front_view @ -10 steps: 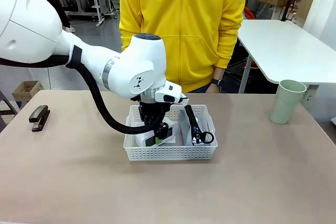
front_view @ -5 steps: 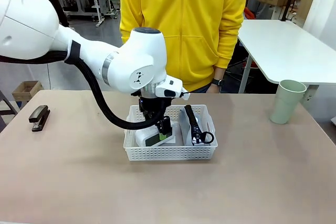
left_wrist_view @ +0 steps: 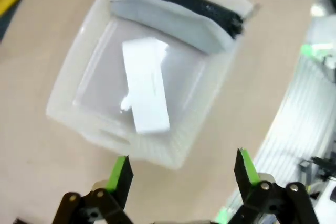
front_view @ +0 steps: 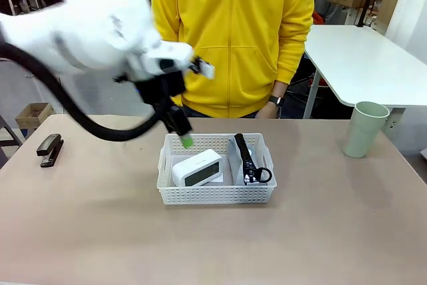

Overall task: Efficiently arrange items inside the basket to fit them all.
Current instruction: Pick up the Digital clock and place it inside the Organizing basket, then pick up the Stapler and place it inside the Organizing basket.

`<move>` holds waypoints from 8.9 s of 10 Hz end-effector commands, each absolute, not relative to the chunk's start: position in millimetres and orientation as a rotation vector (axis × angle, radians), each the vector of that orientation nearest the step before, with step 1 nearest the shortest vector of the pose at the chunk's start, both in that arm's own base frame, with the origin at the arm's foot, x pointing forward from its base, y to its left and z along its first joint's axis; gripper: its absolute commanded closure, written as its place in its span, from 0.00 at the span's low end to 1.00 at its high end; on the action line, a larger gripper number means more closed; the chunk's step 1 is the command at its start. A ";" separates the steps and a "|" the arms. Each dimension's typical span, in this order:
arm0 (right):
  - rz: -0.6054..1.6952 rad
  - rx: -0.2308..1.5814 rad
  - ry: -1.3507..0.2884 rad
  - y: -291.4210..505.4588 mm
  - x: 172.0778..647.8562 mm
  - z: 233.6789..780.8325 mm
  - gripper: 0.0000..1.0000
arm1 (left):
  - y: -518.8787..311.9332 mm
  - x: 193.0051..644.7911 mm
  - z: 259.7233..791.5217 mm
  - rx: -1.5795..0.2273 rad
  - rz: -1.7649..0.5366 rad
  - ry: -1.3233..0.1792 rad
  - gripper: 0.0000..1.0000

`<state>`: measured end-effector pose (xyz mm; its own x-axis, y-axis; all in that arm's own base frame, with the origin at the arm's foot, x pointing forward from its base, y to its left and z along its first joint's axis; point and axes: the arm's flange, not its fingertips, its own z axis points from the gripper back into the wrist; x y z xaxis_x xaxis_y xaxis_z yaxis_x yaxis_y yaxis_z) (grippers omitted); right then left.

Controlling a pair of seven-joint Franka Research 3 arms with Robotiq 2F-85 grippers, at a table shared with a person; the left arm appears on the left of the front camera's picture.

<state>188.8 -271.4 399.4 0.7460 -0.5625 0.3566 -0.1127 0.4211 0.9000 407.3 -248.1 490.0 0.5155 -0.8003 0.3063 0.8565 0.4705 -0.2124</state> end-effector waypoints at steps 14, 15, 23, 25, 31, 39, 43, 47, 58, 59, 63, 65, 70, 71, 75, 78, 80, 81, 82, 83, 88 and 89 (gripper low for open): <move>-0.295 1.125 -0.743 -270.2 190.5 400.6 0.00 | 184.2 349.9 446.6 -1.311 -0.238 -0.411 0.00; -0.295 1.125 -0.743 -270.2 190.5 400.6 0.00 | 184.2 349.9 446.6 -1.311 -0.238 -0.411 0.00; -0.295 1.125 -0.743 -270.2 190.5 400.6 0.00 | 183.7 351.8 446.1 -1.316 -0.232 -0.400 0.00; -0.295 1.125 -0.743 -270.2 190.5 400.6 0.00 | 175.1 369.6 449.6 -1.095 -0.219 -0.371 0.00; -0.295 1.125 -0.743 -270.2 190.5 400.6 0.00 | 148.0 439.5 429.5 -0.455 -0.108 -0.166 0.00; -0.295 1.125 -0.743 -270.2 190.5 400.6 0.00 | 127.6 476.3 409.0 -0.337 -0.084 -0.157 0.00; -0.295 1.125 -0.743 -270.2 190.5 400.6 0.00 | 127.6 506.7 365.6 -0.273 -0.039 -0.061 0.00; -0.295 1.125 -0.743 -270.2 190.5 400.6 0.00 | 128.9 530.3 328.6 -0.198 -0.018 -0.050 0.00; -0.295 1.125 -0.743 -270.2 190.5 400.6 0.00 | 110.8 535.8 302.8 -0.042 -0.069 -0.031 0.86; -0.295 1.125 -0.743 -270.2 190.5 400.6 0.00 | 106.9 533.6 302.9 -0.027 -0.072 -0.039 1.00; -0.295 1.125 -0.743 -270.2 190.5 400.6 0.00 | 96.8 524.1 306.5 -0.021 -0.097 -0.045 1.00; -0.295 1.125 -0.743 -270.2 190.5 400.6 0.00 | 96.3 522.9 306.9 -0.023 -0.094 -0.049 1.00; -0.295 1.125 -0.743 -270.2 190.5 400.6 0.00 | 112.8 473.0 386.8 -0.390 -0.177 -0.213 1.00; -0.295 1.125 -0.743 -270.2 190.5 400.6 0.00 | 110.2 445.8 400.7 -0.528 -0.265 -0.257 1.00; -0.295 1.125 -0.743 -270.2 190.5 400.6 0.00 | 111.8 371.9 414.5 -0.670 -0.390 -0.308 1.00; -0.295 1.125 -0.743 -270.2 190.5 400.6 0.00 | 105.0 380.0 416.7 -0.671 -0.357 -0.325 0.72; -0.295 1.125 -0.743 -270.2 190.5 400.6 0.00 | 105.0 380.0 416.7 -0.671 -0.357 -0.325 0.72; -0.295 1.125 -0.743 -270.2 190.5 400.6 0.00 | 105.0 380.0 416.7 -0.671 -0.357 -0.325 0.72; -0.295 1.125 -0.743 -270.2 190.5 400.6 0.00 | 105.8 376.0 412.5 -0.676 -0.367 -0.326 0.63; -0.295 1.125 -0.743 -270.2 190.5 400.6 0.00 | 59.8 373.7 421.5 -0.486 -0.419 -0.350 0.63; -0.295 1.125 -0.743 -270.2 190.5 400.6 0.00 | -158.4 418.3 459.7 -0.259 -0.747 -0.264 0.63; -0.295 1.125 -0.743 -270.2 190.5 400.6 0.00 | -195.8 425.7 453.0 -0.217 -0.767 -0.273 0.63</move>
<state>188.4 -271.5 399.9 0.7456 -0.5617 0.3585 -0.1134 0.4231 0.8990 397.4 -189.2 458.0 0.6794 -0.6460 0.3481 0.7187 0.6815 -0.1379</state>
